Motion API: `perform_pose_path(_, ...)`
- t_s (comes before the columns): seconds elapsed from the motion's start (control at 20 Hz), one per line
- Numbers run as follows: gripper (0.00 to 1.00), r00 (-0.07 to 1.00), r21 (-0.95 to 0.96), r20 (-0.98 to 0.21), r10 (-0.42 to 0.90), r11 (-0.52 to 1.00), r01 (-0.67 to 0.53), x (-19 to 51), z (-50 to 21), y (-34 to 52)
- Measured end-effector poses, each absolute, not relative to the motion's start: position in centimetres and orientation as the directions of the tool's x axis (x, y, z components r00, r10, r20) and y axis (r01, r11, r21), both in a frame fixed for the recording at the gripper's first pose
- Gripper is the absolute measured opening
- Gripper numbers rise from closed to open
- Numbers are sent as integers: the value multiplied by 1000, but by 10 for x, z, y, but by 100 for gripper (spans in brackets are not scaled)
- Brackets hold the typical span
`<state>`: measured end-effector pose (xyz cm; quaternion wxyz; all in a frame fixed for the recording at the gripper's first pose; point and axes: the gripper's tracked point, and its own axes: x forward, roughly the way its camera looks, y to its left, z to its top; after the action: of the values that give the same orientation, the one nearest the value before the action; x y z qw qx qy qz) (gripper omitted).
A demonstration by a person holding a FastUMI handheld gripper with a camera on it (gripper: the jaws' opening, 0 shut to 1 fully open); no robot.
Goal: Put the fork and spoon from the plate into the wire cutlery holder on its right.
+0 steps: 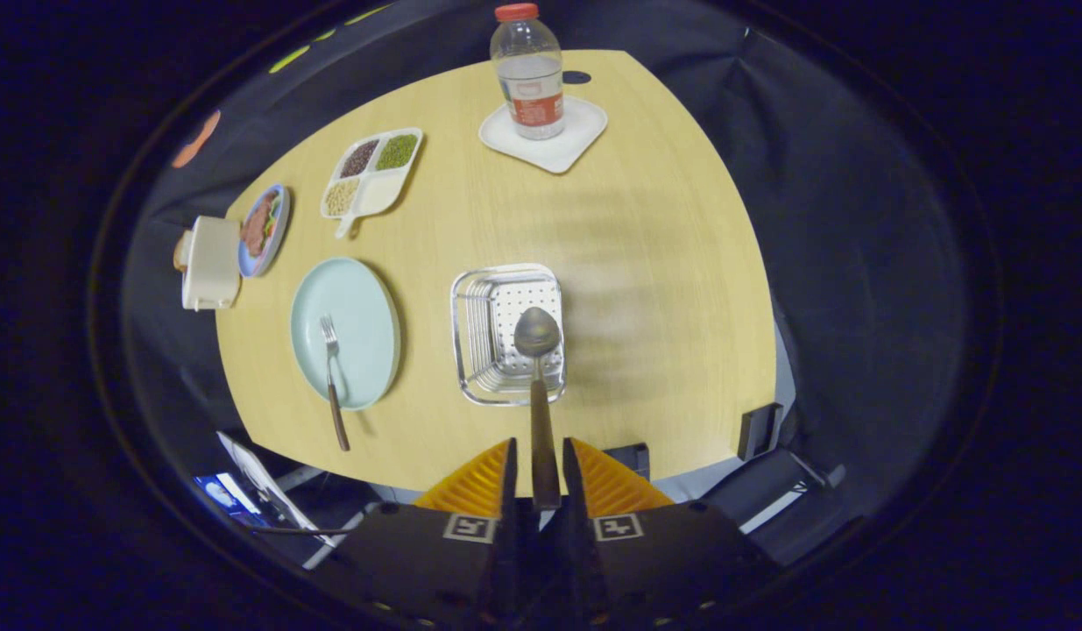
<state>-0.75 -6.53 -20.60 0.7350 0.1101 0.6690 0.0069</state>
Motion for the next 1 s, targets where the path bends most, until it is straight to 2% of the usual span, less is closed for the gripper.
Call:
perform_pose_path(0.25,88,249,135,-962,115,989,63,11,-183,-55)
perform_pose_path(0.3,95,270,131,-956,115,991,41,10,-178,-48)
perform_pose_path(0.65,97,327,157,-931,164,987,-47,8,-156,20)
perform_pose_path(1.0,97,301,169,-935,186,982,-82,-3,-175,91)
